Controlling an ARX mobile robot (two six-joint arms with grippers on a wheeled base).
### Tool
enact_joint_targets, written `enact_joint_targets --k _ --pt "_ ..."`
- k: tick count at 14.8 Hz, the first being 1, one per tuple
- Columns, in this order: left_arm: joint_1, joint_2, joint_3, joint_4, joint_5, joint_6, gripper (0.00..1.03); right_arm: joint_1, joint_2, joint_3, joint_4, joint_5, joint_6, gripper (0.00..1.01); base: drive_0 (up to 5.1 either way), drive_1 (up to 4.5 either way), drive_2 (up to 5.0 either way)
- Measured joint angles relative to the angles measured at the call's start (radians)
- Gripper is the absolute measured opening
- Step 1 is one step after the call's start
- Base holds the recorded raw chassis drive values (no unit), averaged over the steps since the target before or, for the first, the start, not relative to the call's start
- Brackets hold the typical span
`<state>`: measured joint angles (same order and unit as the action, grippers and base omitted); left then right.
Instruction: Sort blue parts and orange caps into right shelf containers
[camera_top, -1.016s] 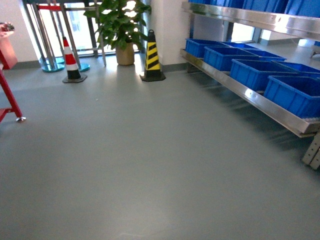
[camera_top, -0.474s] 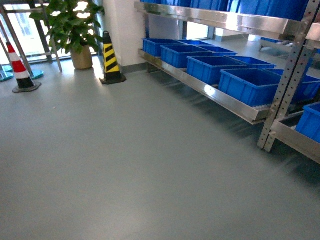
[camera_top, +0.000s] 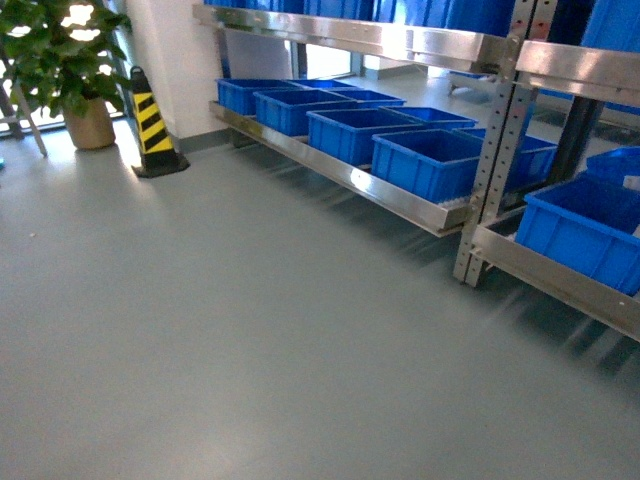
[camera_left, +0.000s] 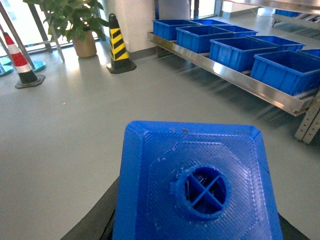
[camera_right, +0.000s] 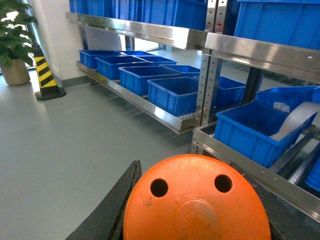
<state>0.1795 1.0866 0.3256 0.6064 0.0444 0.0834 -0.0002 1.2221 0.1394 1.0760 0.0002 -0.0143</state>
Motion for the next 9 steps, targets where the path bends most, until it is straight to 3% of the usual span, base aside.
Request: enact_joint_targets --k 9 --pt "0.001 0.000 0.000 0.000 0.000 0.000 0.45 0.000 0.000 0.000 0.000 0.000 0.000 0.43 -1.7 -1.66 -1.7"
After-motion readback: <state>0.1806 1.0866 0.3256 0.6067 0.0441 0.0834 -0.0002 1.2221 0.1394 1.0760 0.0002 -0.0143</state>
